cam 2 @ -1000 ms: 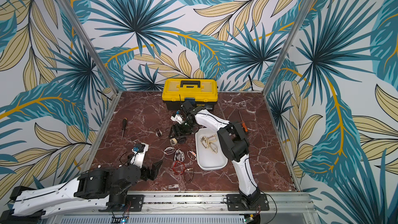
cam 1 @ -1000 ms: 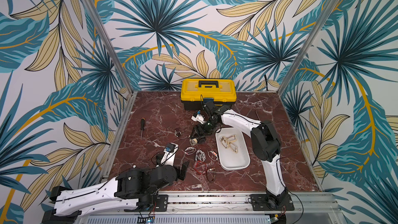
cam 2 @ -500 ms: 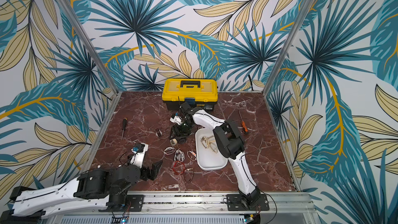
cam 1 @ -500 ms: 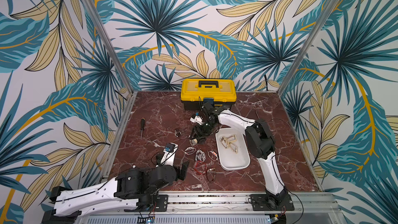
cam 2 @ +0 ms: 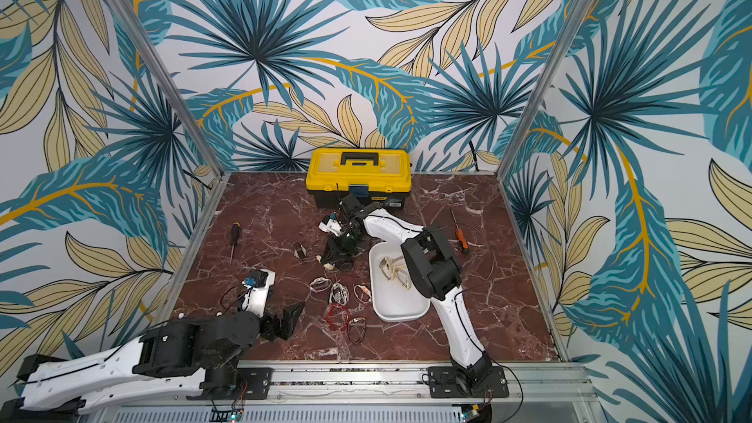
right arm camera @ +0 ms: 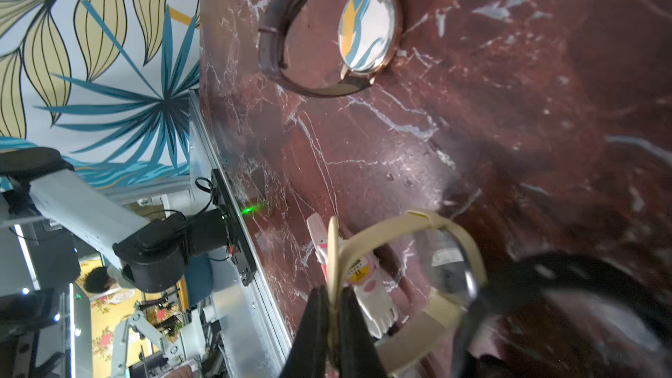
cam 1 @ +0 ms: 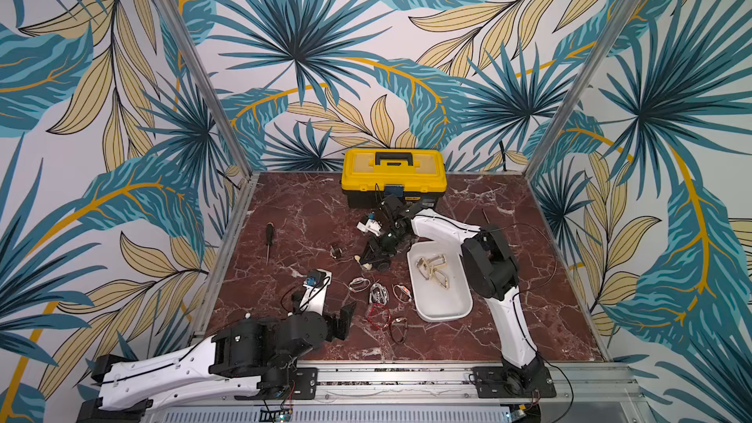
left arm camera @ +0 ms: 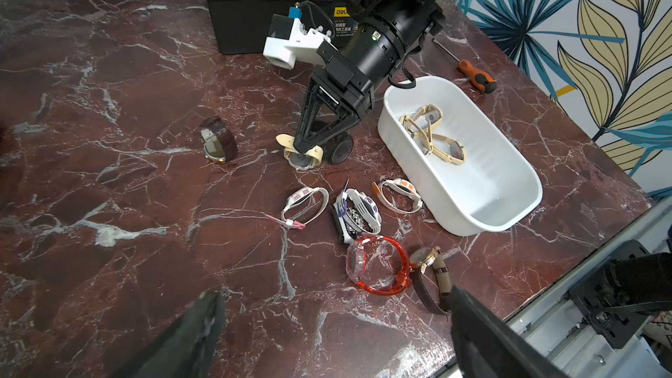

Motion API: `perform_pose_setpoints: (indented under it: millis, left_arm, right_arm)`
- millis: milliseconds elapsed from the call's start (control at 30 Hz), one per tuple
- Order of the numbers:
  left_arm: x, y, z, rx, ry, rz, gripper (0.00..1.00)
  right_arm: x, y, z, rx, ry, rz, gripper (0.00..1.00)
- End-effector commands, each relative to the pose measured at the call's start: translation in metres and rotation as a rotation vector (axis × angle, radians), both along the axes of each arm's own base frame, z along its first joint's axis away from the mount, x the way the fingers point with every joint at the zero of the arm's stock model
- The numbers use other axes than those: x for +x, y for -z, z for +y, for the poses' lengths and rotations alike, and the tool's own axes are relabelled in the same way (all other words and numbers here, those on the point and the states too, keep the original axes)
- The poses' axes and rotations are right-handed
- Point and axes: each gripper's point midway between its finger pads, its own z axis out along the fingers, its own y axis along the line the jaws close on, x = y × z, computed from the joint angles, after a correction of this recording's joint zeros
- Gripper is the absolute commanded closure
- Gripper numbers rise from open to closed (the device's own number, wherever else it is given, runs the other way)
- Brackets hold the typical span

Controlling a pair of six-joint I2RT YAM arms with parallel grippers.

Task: Put the watch into the storage box
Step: Pick up the watch at the center of the board.

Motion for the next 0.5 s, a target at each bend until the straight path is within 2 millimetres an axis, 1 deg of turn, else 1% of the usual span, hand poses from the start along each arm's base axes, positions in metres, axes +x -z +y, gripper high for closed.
perform_pose_setpoints:
  millis: [0,67,133,267,400,467]
  left_arm:
    - [0.0,0.003,0.005,0.01,-0.013,-0.001,0.0]
    - [0.0,0.004,0.005,0.009,-0.012,0.001,0.0]
    - [0.0,0.004,0.005,0.009,-0.011,0.0,0.0]
    - [0.001,0.0,0.008,0.008,-0.019,-0.007,0.0]
    - [0.001,-0.005,0.008,-0.012,-0.013,-0.018,0.0]
    - [0.0,-0.008,0.005,-0.024,0.0,-0.025,0.0]
  right_arm:
    - [-0.008,-0.015,0.006,0.048,-0.021,0.004,0.99]
    - [-0.01,-0.023,0.009,0.066,-0.023,0.002,1.0]
    - [-0.013,-0.037,0.013,0.095,-0.028,-0.012,1.0]
    - [-0.02,-0.078,0.019,0.163,-0.028,-0.072,1.0]
    - [-0.024,-0.11,0.015,0.203,0.007,-0.11,1.0]
    - [-0.028,-0.124,0.007,0.196,0.039,-0.147,1.0]
